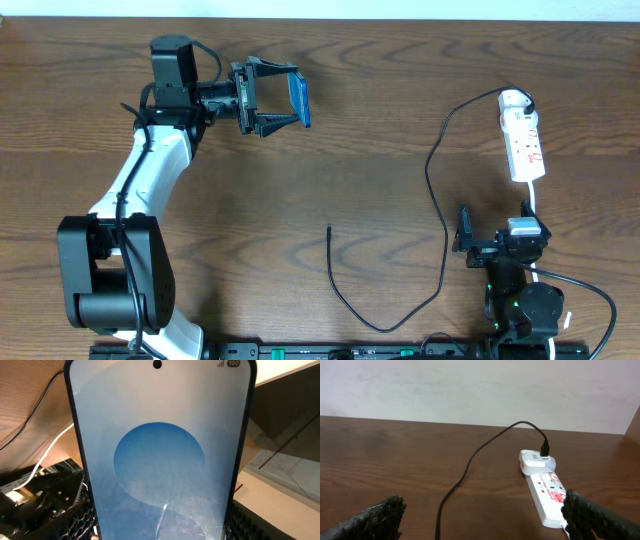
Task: Plug charger to phone and switch on socket
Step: 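Hold the phone upright in the left gripper above the table, then rotate the left gripper to tilt the phone's bottom toward the right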
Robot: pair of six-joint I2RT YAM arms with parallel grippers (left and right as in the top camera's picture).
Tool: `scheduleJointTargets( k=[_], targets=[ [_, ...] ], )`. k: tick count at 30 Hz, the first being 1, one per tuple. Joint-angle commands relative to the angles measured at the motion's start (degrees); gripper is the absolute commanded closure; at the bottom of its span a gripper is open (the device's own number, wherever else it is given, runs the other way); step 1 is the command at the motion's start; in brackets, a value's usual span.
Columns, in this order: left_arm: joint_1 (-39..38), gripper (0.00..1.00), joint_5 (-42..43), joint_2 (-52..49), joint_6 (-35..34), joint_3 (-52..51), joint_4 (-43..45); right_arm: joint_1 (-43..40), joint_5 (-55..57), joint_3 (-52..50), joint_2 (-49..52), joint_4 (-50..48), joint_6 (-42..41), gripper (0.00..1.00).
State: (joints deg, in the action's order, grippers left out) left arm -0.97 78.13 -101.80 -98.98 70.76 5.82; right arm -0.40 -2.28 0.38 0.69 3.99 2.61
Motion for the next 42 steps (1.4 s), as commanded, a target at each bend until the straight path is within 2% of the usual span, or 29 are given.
scheduleJointTargets(
  k=[1, 12, 20, 36, 42],
  targets=[
    [0.0, 0.92, 2.2, 1.7, 1.7, 1.7, 0.4, 0.5, 0.5, -0.1, -0.3, 0.2, 0.7, 0.01],
    [0.0, 0.93, 2.2, 1.7, 7.0, 1.7, 0.4, 0.5, 0.5, -0.1, -0.3, 0.2, 0.7, 0.01],
    [0.0, 0.92, 1.9, 1.7, 13.5, 1.7, 0.4, 0.5, 0.5, -0.1, -0.3, 0.2, 0.7, 0.0],
    [0.0, 0.93, -4.3, 1.7, 23.0, 1.7, 0.3, 0.5, 0.5, -0.1, -0.3, 0.2, 0.7, 0.01],
    [0.0, 0.92, -6.7, 1.7, 24.5, 1.7, 0.3, 0.5, 0.5, -0.1, -0.4, 0.2, 0.7, 0.01]
  ],
)
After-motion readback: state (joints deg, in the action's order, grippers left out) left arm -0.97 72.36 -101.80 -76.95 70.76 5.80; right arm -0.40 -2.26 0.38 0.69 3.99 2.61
